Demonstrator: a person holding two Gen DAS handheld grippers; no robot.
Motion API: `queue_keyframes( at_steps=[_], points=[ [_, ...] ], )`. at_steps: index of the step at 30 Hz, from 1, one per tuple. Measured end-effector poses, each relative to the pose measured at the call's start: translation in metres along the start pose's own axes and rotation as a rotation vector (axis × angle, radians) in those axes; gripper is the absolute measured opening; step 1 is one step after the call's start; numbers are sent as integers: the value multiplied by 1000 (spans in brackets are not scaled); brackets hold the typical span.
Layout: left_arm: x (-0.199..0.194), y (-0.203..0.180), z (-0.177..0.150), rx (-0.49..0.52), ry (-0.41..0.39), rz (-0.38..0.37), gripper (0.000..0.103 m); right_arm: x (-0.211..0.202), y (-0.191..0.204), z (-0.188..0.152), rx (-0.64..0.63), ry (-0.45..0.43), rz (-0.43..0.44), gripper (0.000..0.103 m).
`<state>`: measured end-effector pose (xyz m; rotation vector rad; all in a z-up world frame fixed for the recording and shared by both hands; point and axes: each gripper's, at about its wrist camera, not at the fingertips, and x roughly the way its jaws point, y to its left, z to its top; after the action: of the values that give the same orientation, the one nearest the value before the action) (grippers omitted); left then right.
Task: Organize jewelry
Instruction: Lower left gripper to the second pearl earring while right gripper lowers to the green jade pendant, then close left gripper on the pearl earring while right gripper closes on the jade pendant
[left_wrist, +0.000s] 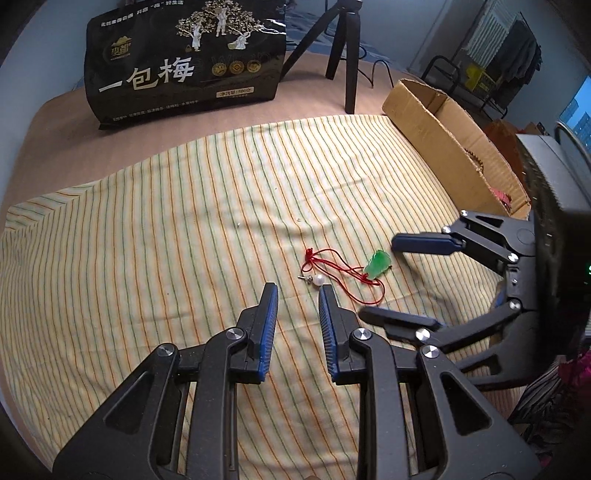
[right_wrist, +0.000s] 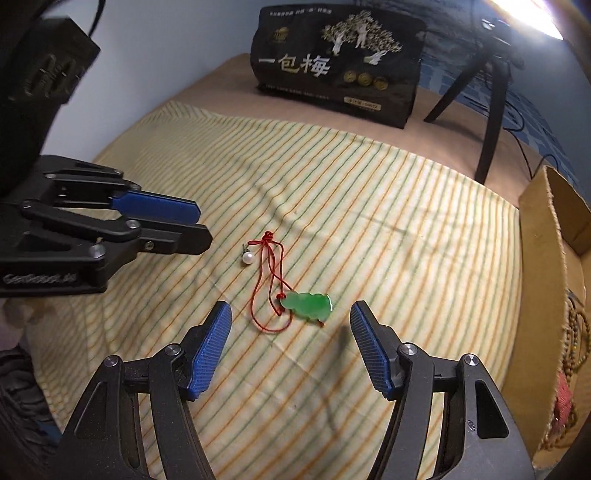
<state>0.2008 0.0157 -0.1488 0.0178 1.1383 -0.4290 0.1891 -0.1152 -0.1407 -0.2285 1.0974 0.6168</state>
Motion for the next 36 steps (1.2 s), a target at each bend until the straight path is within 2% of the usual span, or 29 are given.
queue_keyframes(
  at_steps=[5, 15, 28, 36],
  points=[
    [5, -4, 0, 10, 7, -8, 22, 8, -5, 0, 9, -2, -29, 66],
    [19, -14, 2, 47, 36, 5, 22, 11, -18, 3, 33, -4, -69, 29],
    [39, -15, 8, 72, 53, 51, 22, 8, -23, 2, 53, -10, -82, 27],
    [42, -21, 11, 123, 46, 86, 22, 7, -23, 1, 56, -9, -85, 27]
  ],
)
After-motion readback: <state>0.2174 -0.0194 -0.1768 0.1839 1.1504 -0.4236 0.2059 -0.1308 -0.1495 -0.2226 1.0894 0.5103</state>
